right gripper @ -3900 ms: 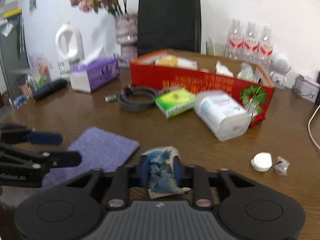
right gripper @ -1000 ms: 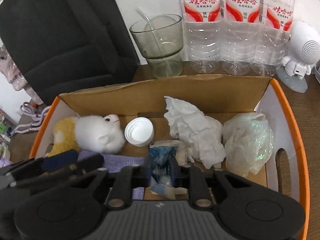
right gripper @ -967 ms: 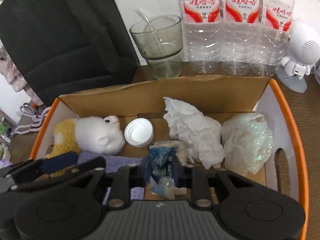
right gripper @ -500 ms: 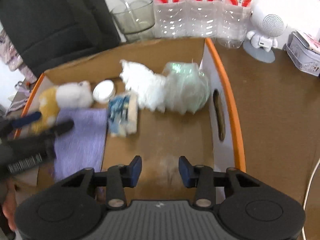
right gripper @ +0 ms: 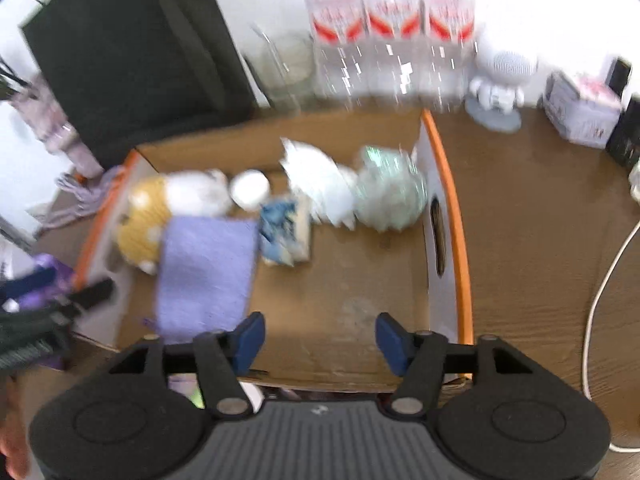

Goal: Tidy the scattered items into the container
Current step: 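Carry purple pouch and blue packet into the cardboard box and release both, then withdraw both tools from the box back over the desk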

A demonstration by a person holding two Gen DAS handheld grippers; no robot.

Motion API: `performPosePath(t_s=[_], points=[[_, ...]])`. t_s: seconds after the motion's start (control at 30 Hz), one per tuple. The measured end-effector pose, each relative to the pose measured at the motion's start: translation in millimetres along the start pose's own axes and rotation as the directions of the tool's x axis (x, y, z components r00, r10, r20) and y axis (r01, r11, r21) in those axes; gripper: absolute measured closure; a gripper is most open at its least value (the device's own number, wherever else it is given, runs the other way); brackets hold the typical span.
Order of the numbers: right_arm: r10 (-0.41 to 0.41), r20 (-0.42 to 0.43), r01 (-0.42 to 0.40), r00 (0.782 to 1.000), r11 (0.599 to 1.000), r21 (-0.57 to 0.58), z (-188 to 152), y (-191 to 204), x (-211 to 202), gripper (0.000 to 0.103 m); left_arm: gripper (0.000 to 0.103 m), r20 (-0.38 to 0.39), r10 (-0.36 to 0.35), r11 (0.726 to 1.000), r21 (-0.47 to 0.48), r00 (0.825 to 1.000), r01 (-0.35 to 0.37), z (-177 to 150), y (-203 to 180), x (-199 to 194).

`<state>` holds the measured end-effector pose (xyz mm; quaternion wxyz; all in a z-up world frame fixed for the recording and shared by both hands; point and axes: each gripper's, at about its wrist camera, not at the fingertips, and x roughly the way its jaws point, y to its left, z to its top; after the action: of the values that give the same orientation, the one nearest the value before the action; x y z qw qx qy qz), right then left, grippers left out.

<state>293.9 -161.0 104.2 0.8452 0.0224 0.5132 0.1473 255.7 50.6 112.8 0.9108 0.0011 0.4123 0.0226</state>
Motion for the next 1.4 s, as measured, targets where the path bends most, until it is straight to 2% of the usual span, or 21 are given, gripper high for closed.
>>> performPosePath(t_s=[0.07, 0.1, 0.13, 0.2, 0.23, 0.27, 0.37, 0.43, 0.53, 0.57, 0.63, 0.67, 0.73, 0.8, 0.87, 1.0, 1.1, 1.2, 1.3, 1.33, 1.4], points=[[0.019, 0.071, -0.018, 0.997, 1.000, -0.022, -2.9, 5.3, -20.2, 0.036, 0.008, 0.090, 0.042, 0.999, -0.012, 0.995, -0.041, -11.5, -3.4, -22.9], [0.047, 0.137, -0.042, 0.989, 0.998, -0.046, -7.9, 5.2, -30.5, 0.034, 0.007, 0.175, 0.055, 0.998, -0.017, 0.983, -0.053, -21.9, -7.4, -36.8], [0.074, 0.227, -0.057, 0.971, 0.995, -0.083, -17.4, 4.9, -41.7, 0.029, 0.002, 0.288, 0.059, 0.998, -0.017, 0.956, -0.057, -36.8, -11.2, -52.6], [0.079, 0.430, -0.005, 0.899, 0.986, -0.169, -46.8, 7.3, -59.5, 0.019, 0.000, 0.481, 0.055, 0.998, -0.007, 0.875, -0.059, -69.0, -18.1, -73.7], [0.060, 0.504, 0.043, 0.862, 0.981, -0.190, -60.9, 9.1, -63.1, 0.018, 0.000, 0.532, 0.063, 0.997, -0.003, 0.844, -0.072, -80.9, -21.8, -79.0], [0.044, 0.559, 0.084, 0.828, 0.976, -0.202, -73.3, 11.7, -65.1, 0.018, 0.000, 0.562, 0.066, 0.997, 0.003, 0.824, -0.082, -90.2, -25.4, -82.3], [0.040, 0.622, 0.113, 0.782, 0.972, -0.205, -92.4, 15.2, -67.6, 0.018, 0.000, 0.592, 0.050, 0.998, -0.010, 0.804, -0.055, -103.6, -27.0, -89.1], [0.047, 0.643, 0.108, 0.765, 0.974, -0.200, -99.4, 18.5, -70.9, 0.018, 0.000, 0.588, 0.039, 0.999, -0.023, 0.808, -0.032, -106.9, -24.7, -93.0], [0.038, 0.651, 0.132, 0.758, 0.969, -0.210, -110.0, 25.2, -75.4, 0.019, 0.000, 0.566, 0.050, 0.999, -0.033, 0.823, -0.038, -113.7, -23.4, -99.8], [0.032, 0.651, 0.141, 0.758, 0.967, -0.211, -117.8, 27.4, -79.8, 0.020, 0.000, 0.547, 0.068, 0.998, -0.038, 0.835, -0.057, -117.9, -23.6, -103.3], [0.017, 0.651, 0.145, 0.759, 0.970, -0.193, -143.9, 28.7, -95.7, 0.019, 0.000, 0.464, 0.140, 0.990, -0.062, 0.875, -0.125, -139.2, -23.2, -115.4], [0.025, 0.663, 0.127, 0.749, 0.975, -0.181, -165.0, 26.4, -106.3, 0.018, 0.000, 0.448, 0.155, 0.988, -0.082, 0.881, -0.132, -157.4, -24.1, -125.4], [0.077, 0.677, 0.070, 0.732, 0.980, -0.186, -211.5, 20.6, -121.7, 0.014, 0.000, 0.481, 0.089, 0.994, -0.093, 0.872, -0.050, -206.1, -22.7, -148.0], [0.094, 0.672, 0.045, 0.734, 0.981, -0.187, -256.9, 17.4, -129.7, 0.014, 0.000, 0.502, 0.049, 0.997, -0.078, 0.863, -0.012, -251.6, -25.0, -166.3], [0.108, 0.659, 0.033, 0.744, 0.980, -0.198, -300.0, 16.4, -133.4, 0.014, 0.000, 0.472, 0.079, 0.996, -0.081, 0.878, -0.046, -284.9, -31.8, -178.4], [0.137, 0.624, 0.016, 0.769, 0.972, -0.233, -371.9, 12.4, -142.0, 0.015, 0.000, 0.432, 0.026, 0.998, -0.058, 0.902, -0.001, -333.4, -35.2, -203.7], [0.118, 0.627, 0.057, 0.770, 0.966, -0.252, -407.9, 11.0, -151.1, 0.015, 0.000, 0.447, -0.005, 0.998, -0.049, 0.894, 0.030, -354.7, -36.4, -220.2], [0.106, 0.629, 0.080, 0.770, 0.962, -0.260, -411.8, 8.8, -153.7, 0.016, 0.000, 0.447, -0.006, 0.999, -0.038, 0.894, 0.025, -361.5, -40.4, -221.1], [0.062, 0.628, 0.097, 0.776, 0.971, -0.216, -396.5, -1.1, -147.2, 0.017, 0.000, 0.435, -0.015, 0.999, -0.039, 0.900, 0.036, -357.0, -41.2, -212.5], [0.041, 0.620, 0.105, 0.783, 0.975, -0.197, -386.8, -7.0, -141.9, 0.020, 0.000, 0.428, -0.018, 0.999, -0.039, 0.904, 0.038, -353.1, -40.1, -207.6], [-0.001, 0.596, 0.112, 0.803, 0.983, -0.148, -363.0, -21.7, -129.5, 0.037, 0.000, 0.419, -0.007, 0.998, -0.051, 0.908, 0.031, -340.8, -35.7, -196.7]])
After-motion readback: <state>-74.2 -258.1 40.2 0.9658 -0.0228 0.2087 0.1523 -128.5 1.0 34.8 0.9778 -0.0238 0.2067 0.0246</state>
